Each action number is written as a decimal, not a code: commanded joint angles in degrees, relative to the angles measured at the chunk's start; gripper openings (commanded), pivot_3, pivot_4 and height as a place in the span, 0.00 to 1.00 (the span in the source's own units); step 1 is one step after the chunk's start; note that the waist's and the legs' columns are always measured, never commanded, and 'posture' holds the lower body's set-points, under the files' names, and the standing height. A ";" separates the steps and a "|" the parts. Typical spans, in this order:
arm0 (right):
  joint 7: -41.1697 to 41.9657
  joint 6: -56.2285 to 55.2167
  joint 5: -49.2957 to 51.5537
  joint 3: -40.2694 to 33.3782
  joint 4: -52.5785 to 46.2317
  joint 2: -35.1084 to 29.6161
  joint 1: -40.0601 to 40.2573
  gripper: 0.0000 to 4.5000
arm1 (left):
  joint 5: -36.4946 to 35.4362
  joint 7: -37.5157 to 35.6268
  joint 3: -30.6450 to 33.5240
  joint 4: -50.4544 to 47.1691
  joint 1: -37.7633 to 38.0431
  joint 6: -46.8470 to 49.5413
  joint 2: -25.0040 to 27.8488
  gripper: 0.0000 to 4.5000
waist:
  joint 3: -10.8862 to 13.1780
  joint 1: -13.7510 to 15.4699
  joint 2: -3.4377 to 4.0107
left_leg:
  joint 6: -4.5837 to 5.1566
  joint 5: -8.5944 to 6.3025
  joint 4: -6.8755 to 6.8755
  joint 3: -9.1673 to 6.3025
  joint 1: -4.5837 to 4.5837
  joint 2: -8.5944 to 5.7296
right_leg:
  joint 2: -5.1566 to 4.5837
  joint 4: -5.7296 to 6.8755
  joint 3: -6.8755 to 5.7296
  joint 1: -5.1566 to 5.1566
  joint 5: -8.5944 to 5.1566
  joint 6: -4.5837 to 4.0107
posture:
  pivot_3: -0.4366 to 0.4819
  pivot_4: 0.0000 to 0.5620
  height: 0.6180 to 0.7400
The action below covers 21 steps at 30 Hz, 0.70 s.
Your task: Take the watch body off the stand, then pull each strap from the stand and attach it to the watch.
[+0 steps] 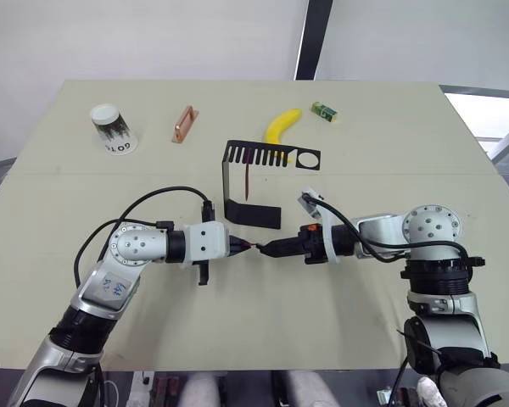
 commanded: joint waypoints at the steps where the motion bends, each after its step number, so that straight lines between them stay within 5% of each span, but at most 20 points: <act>1: -0.74 0.24 2.00 -1.61 -0.49 -0.57 -0.02 0.34 | -0.08 -0.18 0.56 -1.16 -0.07 -0.76 0.45 0.00 | 0.00 0.00 0.00 | 0.00 0.00 0.00 0.00 0.00 0.00 | 0.00 0.00 0.00 0.00 0.00 0.00 | 0.48 0.27 1.00; 21: -2.40 0.24 3.46 -2.32 -1.21 0.00 0.77 0.34 | 0.45 -0.18 -0.08 -0.01 -0.59 -1.82 0.06 0.00 | 0.00 0.01 0.00 | 0.00 0.00 -0.01 -0.01 -0.03 0.00 | 0.00 -0.05 0.00 0.00 0.00 0.00 | 0.48 0.27 1.00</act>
